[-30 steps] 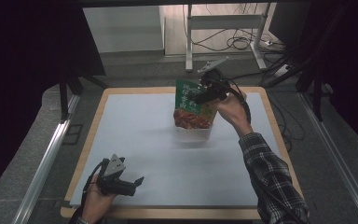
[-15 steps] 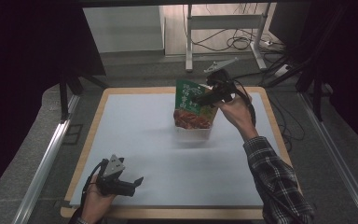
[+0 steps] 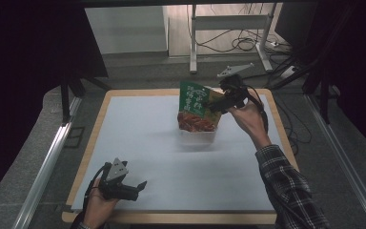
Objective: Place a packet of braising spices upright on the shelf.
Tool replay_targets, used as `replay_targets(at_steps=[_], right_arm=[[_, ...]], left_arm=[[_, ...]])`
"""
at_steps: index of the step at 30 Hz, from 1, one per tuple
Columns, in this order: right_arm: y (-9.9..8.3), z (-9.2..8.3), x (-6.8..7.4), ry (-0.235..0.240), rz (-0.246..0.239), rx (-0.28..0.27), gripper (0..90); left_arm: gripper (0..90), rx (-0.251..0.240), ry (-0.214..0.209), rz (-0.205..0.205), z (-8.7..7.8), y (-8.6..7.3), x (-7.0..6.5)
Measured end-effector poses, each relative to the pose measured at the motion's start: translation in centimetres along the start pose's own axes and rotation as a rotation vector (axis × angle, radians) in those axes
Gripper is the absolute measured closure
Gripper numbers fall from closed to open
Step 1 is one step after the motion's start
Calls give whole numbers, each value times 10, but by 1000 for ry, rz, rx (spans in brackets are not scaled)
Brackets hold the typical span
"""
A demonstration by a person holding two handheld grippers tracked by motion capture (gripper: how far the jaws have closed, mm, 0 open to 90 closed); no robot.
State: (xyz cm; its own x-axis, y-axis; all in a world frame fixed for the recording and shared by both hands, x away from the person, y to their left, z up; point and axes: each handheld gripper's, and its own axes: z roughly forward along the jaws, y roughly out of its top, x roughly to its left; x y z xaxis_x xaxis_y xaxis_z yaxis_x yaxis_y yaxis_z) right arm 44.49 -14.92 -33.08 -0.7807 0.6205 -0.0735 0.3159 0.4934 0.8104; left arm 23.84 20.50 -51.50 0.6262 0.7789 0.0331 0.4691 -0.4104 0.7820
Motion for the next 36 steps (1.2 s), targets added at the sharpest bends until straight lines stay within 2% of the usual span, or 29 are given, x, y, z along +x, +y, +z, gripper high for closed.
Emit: replay_targets(at_steps=[18, 36], right_arm=[[-15, -16, 2, -21, -5, 2, 0], [-36, -28, 5, -22, 6, 3, 0]], left_arm=[[0, -7, 3, -4, 0, 0, 0], [0, -1, 0, -1, 1, 0, -1]])
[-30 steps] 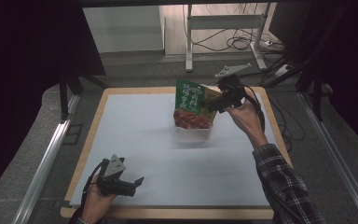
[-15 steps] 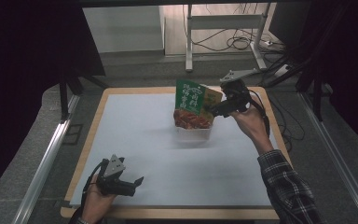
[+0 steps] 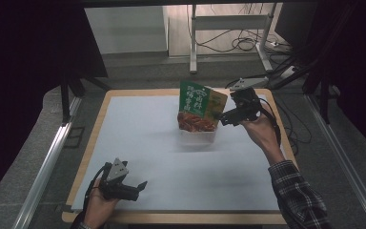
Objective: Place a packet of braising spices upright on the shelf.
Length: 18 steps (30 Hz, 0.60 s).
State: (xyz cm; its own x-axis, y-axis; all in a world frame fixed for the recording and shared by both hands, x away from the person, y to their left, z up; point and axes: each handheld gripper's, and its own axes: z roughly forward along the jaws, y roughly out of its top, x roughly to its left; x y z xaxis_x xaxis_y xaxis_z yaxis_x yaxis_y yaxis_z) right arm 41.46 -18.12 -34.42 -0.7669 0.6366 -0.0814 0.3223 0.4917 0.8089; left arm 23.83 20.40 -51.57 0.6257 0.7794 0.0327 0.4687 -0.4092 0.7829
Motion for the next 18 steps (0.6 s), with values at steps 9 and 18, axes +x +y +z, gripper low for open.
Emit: replay_targets(at_steps=[9, 18], right_arm=[[-10, -4, 3, 8, 5, -4, 0], [-18, -8, 8, 16, 7, -4, 0]], left_arm=[[0, -4, -4, -7, 0, 0, 1], [0, -5, -8, -9, 0, 0, 1]])
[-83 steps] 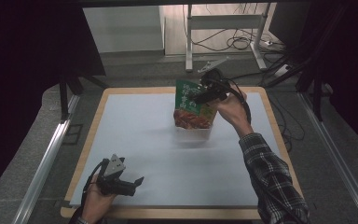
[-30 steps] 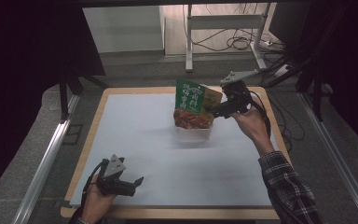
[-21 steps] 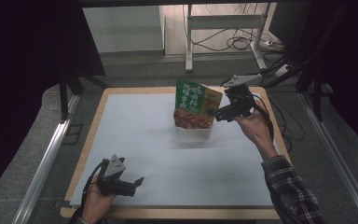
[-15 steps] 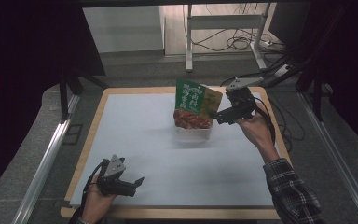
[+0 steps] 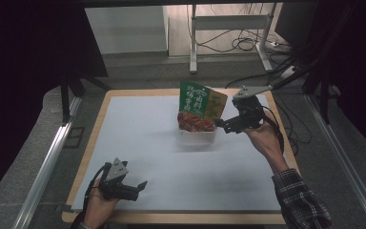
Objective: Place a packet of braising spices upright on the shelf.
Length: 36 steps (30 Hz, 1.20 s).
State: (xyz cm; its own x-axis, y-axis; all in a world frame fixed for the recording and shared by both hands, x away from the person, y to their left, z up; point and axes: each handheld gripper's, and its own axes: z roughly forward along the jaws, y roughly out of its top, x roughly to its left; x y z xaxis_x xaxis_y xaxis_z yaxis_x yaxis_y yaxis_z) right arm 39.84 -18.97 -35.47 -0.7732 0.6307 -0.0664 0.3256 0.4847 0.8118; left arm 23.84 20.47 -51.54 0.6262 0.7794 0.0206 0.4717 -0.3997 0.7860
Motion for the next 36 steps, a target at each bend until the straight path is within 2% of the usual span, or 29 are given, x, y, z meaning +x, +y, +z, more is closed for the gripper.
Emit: replay_targets(at_steps=[23, 36], right_arm=[[-25, -14, 9, -6, 24, -6, 0], [-35, -21, 18, -8, -8, -5, 0]], left_arm=[[0, -6, -4, -2, 0, 0, 0], [0, -6, -10, -1, 0, 0, 0]])
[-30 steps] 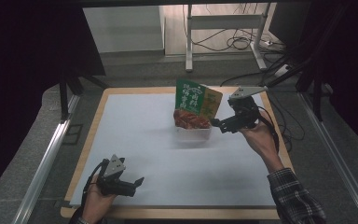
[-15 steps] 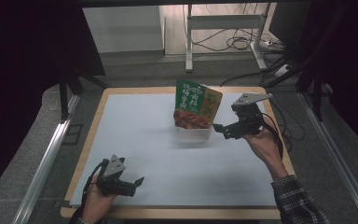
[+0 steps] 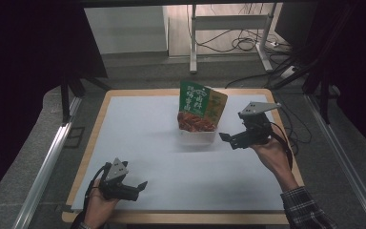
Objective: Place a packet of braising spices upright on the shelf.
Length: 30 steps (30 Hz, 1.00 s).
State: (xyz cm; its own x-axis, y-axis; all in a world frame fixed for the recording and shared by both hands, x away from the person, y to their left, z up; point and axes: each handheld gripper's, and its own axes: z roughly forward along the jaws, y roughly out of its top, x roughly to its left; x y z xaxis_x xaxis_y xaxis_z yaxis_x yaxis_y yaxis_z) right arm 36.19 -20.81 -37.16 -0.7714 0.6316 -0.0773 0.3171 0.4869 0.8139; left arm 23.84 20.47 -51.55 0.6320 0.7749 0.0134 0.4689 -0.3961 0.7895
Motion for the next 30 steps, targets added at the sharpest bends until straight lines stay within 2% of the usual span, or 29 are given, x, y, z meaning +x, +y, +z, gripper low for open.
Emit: replay_targets(at_steps=[13, 30], right_arm=[[-16, 2, 8, 14, 1, 33, 0], [-43, 4, 19, 33, 23, 37, 0]], left_arm=[[0, 2, -7, -3, 0, 0, 0], [0, 2, -12, -6, 0, 0, 0]])
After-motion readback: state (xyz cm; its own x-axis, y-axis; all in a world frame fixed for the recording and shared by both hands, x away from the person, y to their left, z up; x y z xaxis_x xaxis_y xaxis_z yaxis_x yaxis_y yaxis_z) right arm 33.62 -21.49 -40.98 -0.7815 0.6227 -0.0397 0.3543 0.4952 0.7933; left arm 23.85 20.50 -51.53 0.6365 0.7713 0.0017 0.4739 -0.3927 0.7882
